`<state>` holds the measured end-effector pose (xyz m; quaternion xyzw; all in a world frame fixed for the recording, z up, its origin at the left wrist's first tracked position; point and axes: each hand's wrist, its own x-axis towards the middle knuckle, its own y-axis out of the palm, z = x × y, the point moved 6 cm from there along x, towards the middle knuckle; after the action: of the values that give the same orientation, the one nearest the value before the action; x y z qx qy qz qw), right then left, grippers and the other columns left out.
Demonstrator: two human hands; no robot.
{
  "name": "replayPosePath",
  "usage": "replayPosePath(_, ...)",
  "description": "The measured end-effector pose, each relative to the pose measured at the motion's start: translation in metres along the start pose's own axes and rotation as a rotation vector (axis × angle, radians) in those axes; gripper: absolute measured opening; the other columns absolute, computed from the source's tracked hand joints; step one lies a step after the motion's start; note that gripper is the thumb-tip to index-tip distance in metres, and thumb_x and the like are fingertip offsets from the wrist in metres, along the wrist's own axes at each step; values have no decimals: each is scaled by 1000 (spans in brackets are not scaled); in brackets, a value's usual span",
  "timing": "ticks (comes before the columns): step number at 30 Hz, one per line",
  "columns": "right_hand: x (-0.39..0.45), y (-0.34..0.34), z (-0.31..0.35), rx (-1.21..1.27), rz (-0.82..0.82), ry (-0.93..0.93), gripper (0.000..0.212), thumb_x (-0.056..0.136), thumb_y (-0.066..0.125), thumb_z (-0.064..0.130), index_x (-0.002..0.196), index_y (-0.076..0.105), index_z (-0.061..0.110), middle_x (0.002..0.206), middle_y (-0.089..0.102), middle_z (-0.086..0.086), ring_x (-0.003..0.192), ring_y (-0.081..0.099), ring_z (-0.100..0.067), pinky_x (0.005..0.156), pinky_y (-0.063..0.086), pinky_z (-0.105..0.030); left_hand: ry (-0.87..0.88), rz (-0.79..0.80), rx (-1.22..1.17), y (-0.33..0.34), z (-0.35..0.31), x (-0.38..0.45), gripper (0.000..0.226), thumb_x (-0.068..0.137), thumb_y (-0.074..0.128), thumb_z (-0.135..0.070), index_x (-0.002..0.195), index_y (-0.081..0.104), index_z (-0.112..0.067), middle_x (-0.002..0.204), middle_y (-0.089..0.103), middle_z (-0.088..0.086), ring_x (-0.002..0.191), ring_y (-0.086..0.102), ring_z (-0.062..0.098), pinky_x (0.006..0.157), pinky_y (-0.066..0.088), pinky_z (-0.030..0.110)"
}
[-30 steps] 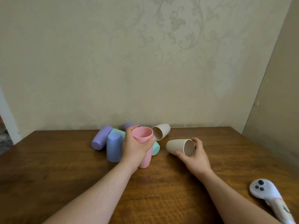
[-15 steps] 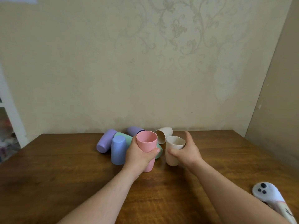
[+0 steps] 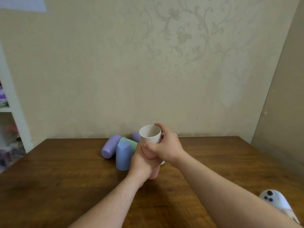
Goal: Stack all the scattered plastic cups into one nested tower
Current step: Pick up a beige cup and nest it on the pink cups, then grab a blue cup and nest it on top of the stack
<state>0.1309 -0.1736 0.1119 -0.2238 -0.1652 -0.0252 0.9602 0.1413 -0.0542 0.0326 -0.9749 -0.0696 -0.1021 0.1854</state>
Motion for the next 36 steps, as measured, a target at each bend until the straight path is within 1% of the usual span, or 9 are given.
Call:
replayPosePath(8,-30,22,-46,119,-22,45,61,77,94,25,117,59,54,107,76,26,100,69,12,81,54,-13,-48,65,-93,-2,19,-26,65,66,91,-39,125,64,-44,112,79,-16,107,77,9,95,65,44)
replayPosePath(16,-47,40,-77,175,-40,110,66,74,91,43,127,56,58,120,76,22,108,72,4,97,62,-33,99,385,452,-33,43,-39,66,80,73,-26,139,56,-48,120,74,-21,111,72,8,98,58,28)
replayPosePath(20,-54,50,-80,79,-125,65,83,69,87,45,143,52,49,129,71,16,117,69,-7,98,61,-43,443,117,812,-88,21,-11,36,82,63,-1,92,82,-31,98,79,-12,97,72,18,85,63,39)
replayPosePath(23,-60,56,-76,12,-181,28,95,70,85,46,155,43,43,142,64,19,129,62,-7,104,56,-39,693,-11,1105,-105,-2,13,48,69,83,3,104,82,-31,120,71,2,111,64,32,86,63,44)
replayPosePath(26,-61,56,-74,2,-179,29,100,70,86,48,158,40,42,147,61,20,134,59,-6,108,54,-41,548,251,1324,-93,2,30,64,100,71,-16,157,54,-40,173,29,11,156,35,44,118,45,52)
replayPosePath(28,-62,55,-74,1,-177,35,100,70,86,49,158,40,42,148,61,21,135,59,-5,109,53,-41,508,368,1550,-80,13,31,67,109,57,-17,166,36,-45,181,6,12,162,20,50,123,40,53)
replayPosePath(31,-64,54,-72,-1,-182,43,98,71,85,49,157,40,42,146,61,21,133,60,-6,108,54,-42,504,330,1543,-69,17,22,59,106,62,-17,160,49,-37,175,22,23,153,33,56,110,51,56)
replayPosePath(34,-64,53,-73,9,-183,48,92,70,85,49,152,43,45,140,64,23,127,63,-6,103,57,-42,406,247,1448,-80,19,17,63,55,101,-5,111,80,-25,136,65,25,105,66,52,68,66,52)
replayPosePath(36,-65,53,-72,12,-185,51,88,69,84,49,149,45,47,135,65,23,122,65,-6,100,58,-42,296,193,1264,-92,24,14,66,72,88,-3,130,70,-29,152,49,17,120,59,46,86,63,48)
